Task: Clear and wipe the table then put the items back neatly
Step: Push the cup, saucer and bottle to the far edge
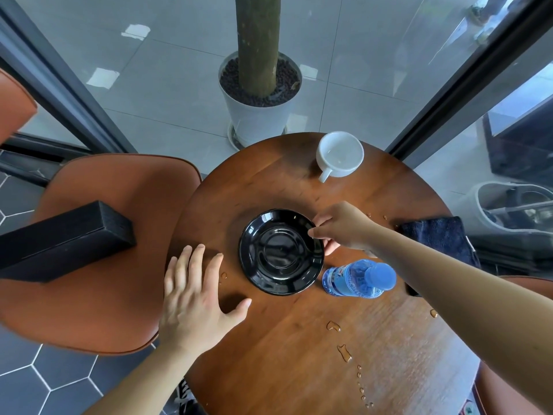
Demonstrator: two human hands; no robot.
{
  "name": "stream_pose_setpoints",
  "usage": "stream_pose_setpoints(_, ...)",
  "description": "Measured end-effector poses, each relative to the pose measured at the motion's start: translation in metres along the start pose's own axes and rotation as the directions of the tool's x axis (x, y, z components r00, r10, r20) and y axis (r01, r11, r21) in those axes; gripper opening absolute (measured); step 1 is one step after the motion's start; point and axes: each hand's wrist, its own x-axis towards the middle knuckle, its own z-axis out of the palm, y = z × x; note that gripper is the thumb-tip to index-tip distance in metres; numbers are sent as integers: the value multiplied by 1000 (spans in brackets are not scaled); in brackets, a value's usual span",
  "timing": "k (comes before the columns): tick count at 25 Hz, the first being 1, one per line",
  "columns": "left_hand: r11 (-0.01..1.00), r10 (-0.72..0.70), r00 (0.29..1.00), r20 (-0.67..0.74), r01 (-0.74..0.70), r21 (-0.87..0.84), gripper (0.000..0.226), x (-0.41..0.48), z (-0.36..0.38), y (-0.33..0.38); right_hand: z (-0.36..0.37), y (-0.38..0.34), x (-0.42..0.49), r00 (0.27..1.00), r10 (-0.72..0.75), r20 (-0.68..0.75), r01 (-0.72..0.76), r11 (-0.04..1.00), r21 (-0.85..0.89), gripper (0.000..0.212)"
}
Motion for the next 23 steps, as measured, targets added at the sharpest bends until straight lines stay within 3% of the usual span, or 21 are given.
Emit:
stream_pose_setpoints(7, 1000, -7, 1000, 25, 7, 3, 92, 1, -2, 1, -5, -9, -2, 1000, -10, -26, 16, 970, 242, 22)
stream_pose_setpoints(16, 1000, -6, 1000, 28, 6, -7, 93, 0, -2, 2, -5, -42, 19, 991, 112, -78, -38, 776, 630, 7)
stream_pose_setpoints(23, 1000, -9, 999, 36, 9, -2, 92, 1, -1, 0, 5, -65, 51, 949, 276, -151, -72, 657, 750, 9)
